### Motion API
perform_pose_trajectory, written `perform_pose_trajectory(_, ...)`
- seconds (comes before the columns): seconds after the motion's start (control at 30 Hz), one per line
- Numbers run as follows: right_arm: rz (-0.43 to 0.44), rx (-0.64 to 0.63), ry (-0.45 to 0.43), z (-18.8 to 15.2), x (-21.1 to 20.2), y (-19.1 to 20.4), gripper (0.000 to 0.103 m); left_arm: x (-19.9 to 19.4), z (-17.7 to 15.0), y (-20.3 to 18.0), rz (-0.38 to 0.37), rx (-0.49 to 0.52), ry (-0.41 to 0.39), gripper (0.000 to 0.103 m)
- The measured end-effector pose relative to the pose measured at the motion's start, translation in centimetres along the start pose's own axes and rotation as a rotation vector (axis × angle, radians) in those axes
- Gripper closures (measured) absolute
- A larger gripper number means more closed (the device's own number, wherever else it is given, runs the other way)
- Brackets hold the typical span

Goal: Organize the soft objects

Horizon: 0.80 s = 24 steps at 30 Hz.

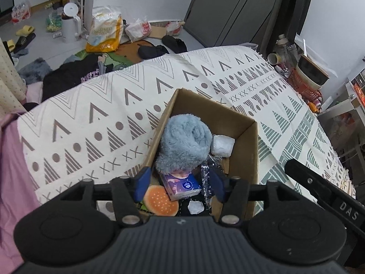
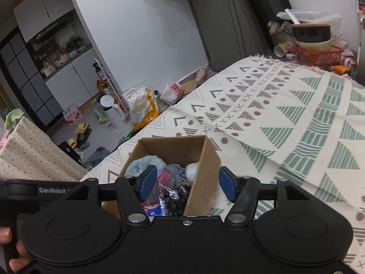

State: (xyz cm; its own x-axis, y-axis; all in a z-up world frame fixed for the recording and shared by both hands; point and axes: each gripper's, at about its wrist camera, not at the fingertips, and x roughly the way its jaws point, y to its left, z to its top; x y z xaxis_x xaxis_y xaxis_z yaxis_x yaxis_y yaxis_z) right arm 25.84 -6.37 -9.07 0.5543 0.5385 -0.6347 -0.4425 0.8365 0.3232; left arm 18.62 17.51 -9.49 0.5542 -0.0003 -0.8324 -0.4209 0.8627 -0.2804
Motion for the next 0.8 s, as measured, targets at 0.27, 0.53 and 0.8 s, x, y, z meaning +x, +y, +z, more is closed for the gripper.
perform_pose_trajectory(0.27,-0.084,-0.002,-0.008,-0.7,-4.1,-0.9,0.027,-2.8,-1.4,-2.4,0.015,0.099,-0.031,0.033)
perform_pose_trajectory(0.53,-0.148,0.068,-0.075,-1.5,-9.2,-2.5,0.010,-5.7,-3.0,-4.5,0.019,0.155,-0.073,0.024)
perform_pose_trajectory(0.8,-0.209,0.062,-0.119,-2.8,-13.9,-3.1,0.000,-8.3,-5.4,-6.5,0.021,0.203,-0.095,0.019)
